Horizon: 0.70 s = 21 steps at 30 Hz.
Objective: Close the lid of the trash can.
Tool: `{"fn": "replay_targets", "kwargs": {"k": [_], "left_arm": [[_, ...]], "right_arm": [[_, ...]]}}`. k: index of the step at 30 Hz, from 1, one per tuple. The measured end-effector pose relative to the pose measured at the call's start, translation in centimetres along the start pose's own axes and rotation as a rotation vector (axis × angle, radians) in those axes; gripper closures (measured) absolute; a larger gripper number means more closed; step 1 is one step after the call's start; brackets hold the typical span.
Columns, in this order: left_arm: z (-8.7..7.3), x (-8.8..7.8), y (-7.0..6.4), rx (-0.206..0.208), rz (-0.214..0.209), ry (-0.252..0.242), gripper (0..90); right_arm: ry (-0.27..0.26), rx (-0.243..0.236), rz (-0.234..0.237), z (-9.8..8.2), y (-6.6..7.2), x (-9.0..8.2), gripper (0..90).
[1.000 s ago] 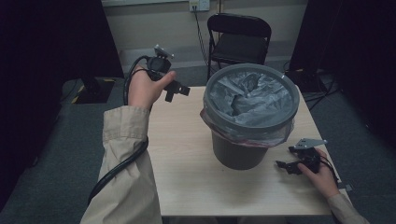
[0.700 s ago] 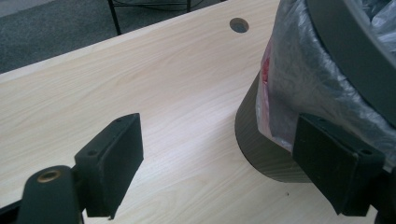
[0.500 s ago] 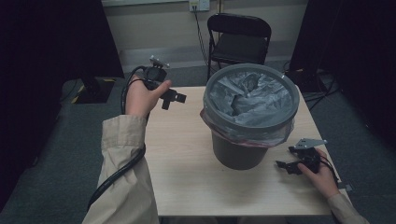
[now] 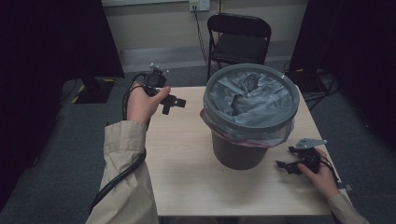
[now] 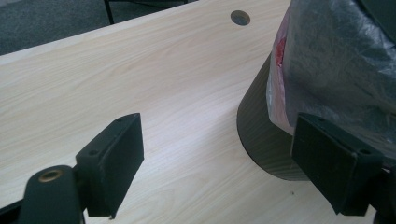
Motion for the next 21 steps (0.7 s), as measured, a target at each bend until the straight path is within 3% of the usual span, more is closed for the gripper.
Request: {"fn": "replay_targets", "kwargs": {"k": [21], "left_arm": [[-2.2, 3.0, 0.3, -0.040, -0.052, 0.012, 17.0]], "right_arm": [[0.000, 0.000, 0.000, 0.0, 0.0, 0.0, 12.0]]}}
Point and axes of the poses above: each handheld gripper's, and its own axes: x roughly forward along the jaws, z roughly out of its top, y roughly to its left, the point moved 3 cm from there along x, roughly forward along the jaws, and after that the axes turned 2 degrees about -x, right-handed, at the moved point
